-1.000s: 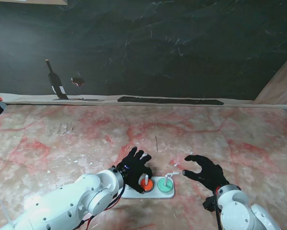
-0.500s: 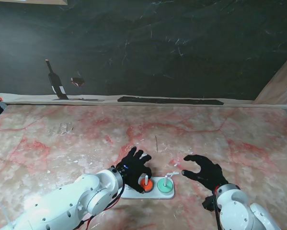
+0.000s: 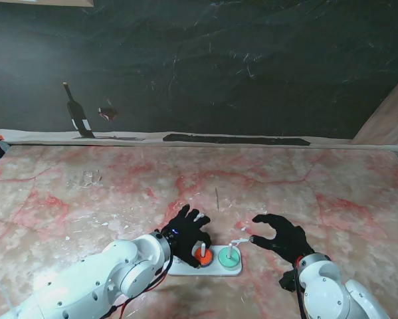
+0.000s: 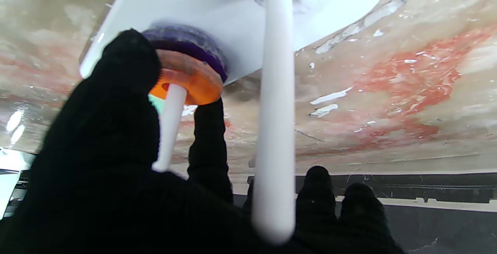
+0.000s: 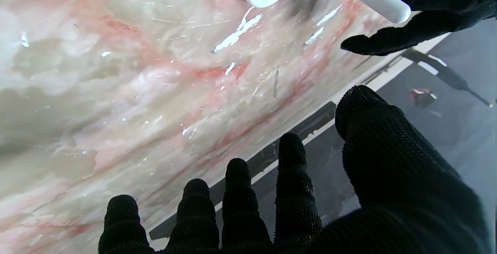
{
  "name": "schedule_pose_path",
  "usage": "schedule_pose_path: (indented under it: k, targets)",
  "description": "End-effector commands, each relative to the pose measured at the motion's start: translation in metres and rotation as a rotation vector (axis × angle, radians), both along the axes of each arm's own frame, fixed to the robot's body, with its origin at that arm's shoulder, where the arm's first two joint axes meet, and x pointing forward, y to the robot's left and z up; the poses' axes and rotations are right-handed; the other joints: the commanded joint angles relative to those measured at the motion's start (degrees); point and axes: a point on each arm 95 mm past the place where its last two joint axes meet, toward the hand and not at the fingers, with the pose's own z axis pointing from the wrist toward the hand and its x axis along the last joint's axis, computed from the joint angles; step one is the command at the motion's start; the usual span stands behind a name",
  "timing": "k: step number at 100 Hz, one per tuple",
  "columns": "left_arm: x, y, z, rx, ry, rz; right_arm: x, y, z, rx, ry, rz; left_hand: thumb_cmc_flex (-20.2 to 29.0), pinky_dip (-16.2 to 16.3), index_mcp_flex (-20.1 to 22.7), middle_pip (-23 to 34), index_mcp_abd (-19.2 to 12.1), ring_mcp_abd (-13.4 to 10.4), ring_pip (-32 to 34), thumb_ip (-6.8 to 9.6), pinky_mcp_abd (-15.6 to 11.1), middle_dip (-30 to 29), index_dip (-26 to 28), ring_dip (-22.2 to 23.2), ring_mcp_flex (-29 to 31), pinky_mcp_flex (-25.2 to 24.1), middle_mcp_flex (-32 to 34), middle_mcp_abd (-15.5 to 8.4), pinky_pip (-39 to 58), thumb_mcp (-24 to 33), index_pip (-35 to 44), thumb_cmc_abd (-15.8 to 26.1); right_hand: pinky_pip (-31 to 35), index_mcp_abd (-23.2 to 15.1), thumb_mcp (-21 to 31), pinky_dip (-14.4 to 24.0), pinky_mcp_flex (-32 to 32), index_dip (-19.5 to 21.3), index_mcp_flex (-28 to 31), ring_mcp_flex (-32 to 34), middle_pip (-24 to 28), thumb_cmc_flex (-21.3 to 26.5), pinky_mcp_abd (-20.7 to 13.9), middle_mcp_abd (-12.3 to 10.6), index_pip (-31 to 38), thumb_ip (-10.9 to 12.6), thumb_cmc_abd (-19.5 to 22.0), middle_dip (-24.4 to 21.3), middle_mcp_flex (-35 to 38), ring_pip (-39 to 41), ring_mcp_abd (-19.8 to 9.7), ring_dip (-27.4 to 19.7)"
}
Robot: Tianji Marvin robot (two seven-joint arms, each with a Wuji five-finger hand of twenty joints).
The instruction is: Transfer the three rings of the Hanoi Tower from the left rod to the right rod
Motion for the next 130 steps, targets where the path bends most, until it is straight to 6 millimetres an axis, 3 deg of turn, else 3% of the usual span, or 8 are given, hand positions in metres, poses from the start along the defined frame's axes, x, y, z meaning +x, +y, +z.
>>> schedule_pose_path:
  k: [1, 20, 40, 54, 70, 97, 115, 130]
  targets:
    - [-0.0013, -0.0011, 0.0004, -0.002, 0.004, -0.005, -0.0011, 0.0022, -0.0011, -0.002, 0.004, 0.01, 1.02, 0.91, -0.44, 0.23, -0.43, 0.05, 0.55, 2.13, 0.49, -0.13, -0.58, 0.56, -1.12, -0.23, -1.35, 0.31, -0.76, -0.57, -0.68, -0.23, -0.94, 0.5, 0.3, -0.7, -0.11, 0.29, -1.3, -1.0, 0.68, -2.03, 0.08, -0.27, -0.37, 0.21, 0.11, 0.29, -1.8, -0.38, -0.04, 0.38]
    - [-0.0018, -0.0001, -0.0001, 0.004, 0.012, -0.004, -0.0006, 0.003, -0.001, -0.004, 0.005, 0.014, 1.26, 1.09, -0.42, 0.34, -0.07, 0.07, 0.68, 2.16, 0.51, 0.06, -1.41, 0.94, -1.14, -0.24, -1.34, 0.4, -0.74, -0.49, -2.04, -0.7, -0.86, 0.43, 0.33, -0.62, -0.11, 0.3, -1.28, -1.0, 0.66, -2.01, 0.09, -0.26, -0.37, 0.22, 0.11, 0.29, -1.86, -0.37, 0.0, 0.38]
    - [-0.0043, -0.0002, -0.0001, 0.02, 0.021, -0.012, -0.0002, 0.0036, -0.001, -0.005, 0.007, 0.016, 1.18, 1.17, -4.74, -1.55, 3.98, 0.12, 0.17, 1.34, 0.51, -0.33, -3.58, 0.51, -1.14, -0.28, -2.21, 0.69, -0.87, -0.12, -6.2, -2.19, -0.81, 0.47, 0.31, -0.55, -0.15, 0.3, -1.31, -1.03, 0.66, -2.07, 0.12, -0.27, -0.38, 0.21, 0.05, 0.29, -1.86, -0.38, 0.06, 0.38]
    - [-0.0055, -0.0007, -0.0011, 0.017, 0.026, -0.012, 0.0001, 0.0039, -0.0009, -0.006, 0.007, 0.018, 1.01, 1.11, -5.79, -1.9, 1.88, 0.24, 0.15, 0.9, 0.53, -0.57, -3.73, 0.24, -1.12, -0.26, -2.11, 0.64, -0.87, -0.02, -6.73, -2.02, -0.79, 0.48, 0.34, -0.53, -0.16, 0.29, -1.35, -1.05, 0.66, -2.09, 0.12, -0.24, -0.41, 0.22, 0.09, 0.29, -1.86, -0.39, 0.06, 0.37]
    - [-0.0063, -0.0026, -0.0024, 0.012, 0.023, -0.014, 0.0004, 0.0043, -0.001, -0.005, 0.008, 0.019, 1.25, 1.13, -3.53, -1.6, 0.76, 0.33, 0.39, 0.79, 0.49, -0.05, -2.03, 0.33, -1.14, -0.24, -2.13, 0.65, -0.82, -0.01, -4.04, -1.25, -0.78, 0.51, 0.33, -0.51, -0.17, 0.29, -1.37, -1.09, 0.64, -2.21, 0.12, -0.19, -0.41, 0.2, 0.16, 0.28, -1.88, -0.4, 0.04, 0.37]
    - [-0.0061, -0.0037, -0.0057, -0.006, 0.013, -0.006, 0.0001, 0.0045, -0.0009, -0.003, 0.007, 0.016, 1.77, 1.64, 0.8, -0.44, -1.74, 0.03, 1.0, 2.22, 0.11, 1.43, 1.03, 1.56, -1.12, -0.15, -1.44, -0.1, -0.61, 1.34, 1.47, 0.96, -0.77, 0.46, 0.34, -0.5, -0.17, 0.28, -1.44, -1.06, 0.66, -2.22, 0.12, -0.27, -0.45, 0.2, 0.26, 0.29, -1.88, -0.39, -0.03, 0.38]
    - [-0.0059, -0.0027, -0.006, -0.013, 0.005, 0.0, -0.0004, 0.0046, -0.0005, -0.002, 0.007, 0.014, 2.13, 2.02, 2.84, 0.62, -1.76, -0.2, 1.42, 2.39, -0.06, 1.59, 1.66, 2.62, -1.17, -0.12, -0.96, -0.51, -0.5, 1.88, 3.46, 1.57, -0.77, 0.52, 0.33, -0.49, -0.17, 0.27, -1.47, -1.06, 0.65, -2.3, 0.12, -0.18, -0.46, 0.2, 0.29, 0.29, -1.85, -0.39, -0.06, 0.38]
    - [-0.0063, -0.0013, -0.0058, -0.01, -0.002, 0.004, -0.001, 0.0046, -0.0003, -0.002, 0.007, 0.011, 1.84, 2.78, 3.24, 1.6, 0.02, -0.38, 1.84, 2.42, -0.13, 1.51, 1.31, 4.18, -1.27, -0.15, -0.75, -0.54, -0.24, 2.01, 3.73, 1.64, -0.77, 0.54, 0.35, -0.49, -0.17, 0.27, -1.54, -1.06, 0.65, -2.24, 0.12, -0.19, -0.49, 0.2, 0.27, 0.29, -1.87, -0.38, -0.04, 0.38]
